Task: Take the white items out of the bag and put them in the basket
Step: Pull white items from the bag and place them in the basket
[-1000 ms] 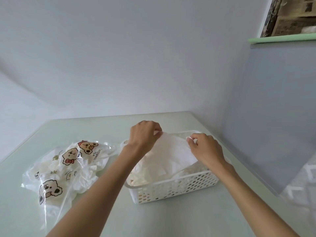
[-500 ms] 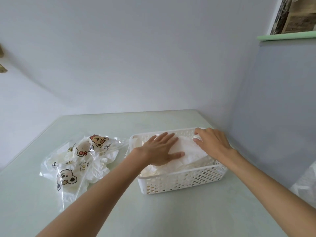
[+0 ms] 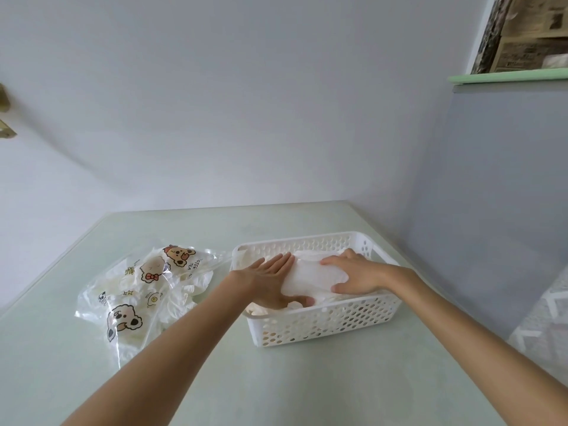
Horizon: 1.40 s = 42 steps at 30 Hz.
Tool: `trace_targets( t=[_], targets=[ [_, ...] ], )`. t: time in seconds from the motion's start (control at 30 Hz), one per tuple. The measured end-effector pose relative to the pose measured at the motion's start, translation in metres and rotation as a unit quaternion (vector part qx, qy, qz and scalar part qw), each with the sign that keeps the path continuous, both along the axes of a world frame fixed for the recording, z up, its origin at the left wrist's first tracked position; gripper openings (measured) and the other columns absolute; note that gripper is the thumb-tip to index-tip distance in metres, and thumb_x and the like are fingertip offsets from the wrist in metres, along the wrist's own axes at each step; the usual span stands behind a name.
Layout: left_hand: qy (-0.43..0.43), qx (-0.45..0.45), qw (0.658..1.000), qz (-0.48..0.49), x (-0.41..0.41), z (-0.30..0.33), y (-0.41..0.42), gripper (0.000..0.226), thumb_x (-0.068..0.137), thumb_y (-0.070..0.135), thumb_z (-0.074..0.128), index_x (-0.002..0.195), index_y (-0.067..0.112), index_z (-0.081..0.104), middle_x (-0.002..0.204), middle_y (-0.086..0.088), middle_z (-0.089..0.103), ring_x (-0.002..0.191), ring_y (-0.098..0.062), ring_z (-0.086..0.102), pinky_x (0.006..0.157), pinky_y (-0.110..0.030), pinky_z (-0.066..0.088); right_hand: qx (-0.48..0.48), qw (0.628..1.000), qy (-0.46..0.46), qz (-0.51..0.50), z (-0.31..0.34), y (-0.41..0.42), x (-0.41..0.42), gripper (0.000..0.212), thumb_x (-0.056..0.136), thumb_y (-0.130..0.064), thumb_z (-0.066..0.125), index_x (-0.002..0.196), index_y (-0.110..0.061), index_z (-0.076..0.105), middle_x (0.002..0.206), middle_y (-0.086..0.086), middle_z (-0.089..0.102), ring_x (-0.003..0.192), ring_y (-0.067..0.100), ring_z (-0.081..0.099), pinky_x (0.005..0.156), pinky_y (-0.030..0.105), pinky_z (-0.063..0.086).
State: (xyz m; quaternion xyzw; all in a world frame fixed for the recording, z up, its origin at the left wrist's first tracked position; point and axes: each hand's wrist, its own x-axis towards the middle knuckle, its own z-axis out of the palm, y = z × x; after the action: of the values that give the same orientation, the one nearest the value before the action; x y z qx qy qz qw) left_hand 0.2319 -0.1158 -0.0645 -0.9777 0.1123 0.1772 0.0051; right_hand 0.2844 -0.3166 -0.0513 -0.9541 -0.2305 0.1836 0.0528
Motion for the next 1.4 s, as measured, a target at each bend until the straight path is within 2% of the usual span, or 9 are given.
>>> trace_targets(
  t=[0.23,0.47,0.6,0.73,0.9,1.07,1.2,1.3,1.4],
  targets=[
    [0.045,0.046,0.998,0.011,0.007,-0.004,-0.005,0.1,0.086,0.077,0.027,0.149,0.019,-0.024,0.157,0.007,-0.027,0.145,-0.008,-0.019,0.12,-0.035,-0.007,-0.033,0.997,0.043,-0.046,-0.007,-0.009,0.018,0.097,0.083,-0.038,0.069,0.153,-0.027,0.002,0.155,0.006,0.007,0.141,0.029,0.025,0.113,0.044,0.029],
    [-0.004,0.015,1.0,0.02,0.003,0.006,-0.008,0.111,0.081,0.079,0.039,0.15,0.016,-0.02,0.16,0.004,-0.019,0.147,-0.012,-0.014,0.121,-0.04,-0.005,0.007,0.996,0.057,-0.062,-0.004,-0.006,0.024,0.104,0.077,-0.033,0.077,0.151,-0.035,0.005,0.153,0.006,0.02,0.137,0.031,0.033,0.11,0.045,0.034],
    [-0.07,-0.023,0.997,0.007,-0.009,0.024,-0.007,0.12,0.073,0.085,0.039,0.151,0.015,-0.019,0.159,0.004,-0.021,0.147,-0.014,-0.017,0.121,-0.043,-0.004,0.114,0.991,0.021,-0.065,0.011,-0.014,0.013,0.083,0.085,-0.022,0.071,0.15,-0.026,0.02,0.143,0.003,0.037,0.13,0.022,0.04,0.106,0.036,0.036],
    [-0.047,0.031,0.998,0.008,-0.015,0.031,-0.008,0.115,0.078,0.078,0.045,0.152,0.015,-0.016,0.16,0.002,-0.018,0.148,-0.015,-0.012,0.121,-0.041,-0.004,0.212,0.964,-0.125,-0.1,0.014,-0.016,0.007,0.045,0.085,-0.018,0.068,0.126,-0.023,0.049,0.116,0.001,0.045,0.114,0.021,0.043,0.089,0.031,0.038],
    [-0.051,0.025,0.998,-0.001,-0.023,0.025,-0.01,0.103,0.087,0.066,0.047,0.153,0.01,-0.009,0.161,-0.004,-0.011,0.149,-0.018,-0.006,0.121,-0.039,0.001,0.126,0.98,-0.085,-0.129,-0.005,-0.016,-0.001,0.038,0.087,-0.009,0.056,0.124,-0.018,0.059,0.117,0.002,0.057,0.1,0.015,0.053,0.082,0.024,0.039],
    [-0.223,-0.119,0.968,-0.009,-0.068,0.057,0.016,0.082,0.092,0.054,0.05,0.154,0.022,0.007,0.162,0.005,0.004,0.148,-0.013,0.01,0.117,-0.03,0.012,0.2,0.937,-0.25,-0.141,0.007,-0.009,-0.026,0.023,0.091,-0.016,0.058,0.112,-0.022,0.065,0.115,0.0,0.059,0.108,0.02,0.053,0.076,0.029,0.043],
    [-0.345,-0.158,0.919,0.105,-0.117,0.066,0.067,0.064,0.09,0.049,0.057,0.146,0.035,0.029,0.151,0.018,0.032,0.134,-0.008,0.035,0.1,-0.028,0.036,0.284,0.919,-0.267,-0.059,0.025,0.027,-0.066,0.016,0.091,-0.021,0.06,0.103,-0.029,0.065,0.098,-0.011,0.059,0.092,0.007,0.05,0.068,0.021,0.038],
    [-0.246,-0.131,0.93,0.238,-0.137,0.053,0.093,0.078,0.08,0.064,0.06,0.144,0.03,0.031,0.145,0.01,0.04,0.129,-0.016,0.042,0.095,-0.034,0.04,0.318,0.914,-0.252,0.01,0.029,0.067,-0.1,0.013,0.092,-0.025,0.059,0.1,-0.032,0.066,0.093,-0.016,0.061,0.087,0.002,0.047,0.068,0.013,0.035],
    [-0.178,-0.12,0.925,0.312,-0.136,0.031,0.101,0.066,0.083,0.06,0.059,0.139,0.03,0.039,0.139,0.007,0.049,0.127,-0.02,0.046,0.095,-0.033,0.038,0.314,0.914,-0.253,0.054,0.024,0.107,-0.126,0.014,0.091,-0.026,0.057,0.101,-0.032,0.066,0.095,-0.015,0.062,0.094,0.005,0.048,0.076,0.02,0.035]
  ],
)
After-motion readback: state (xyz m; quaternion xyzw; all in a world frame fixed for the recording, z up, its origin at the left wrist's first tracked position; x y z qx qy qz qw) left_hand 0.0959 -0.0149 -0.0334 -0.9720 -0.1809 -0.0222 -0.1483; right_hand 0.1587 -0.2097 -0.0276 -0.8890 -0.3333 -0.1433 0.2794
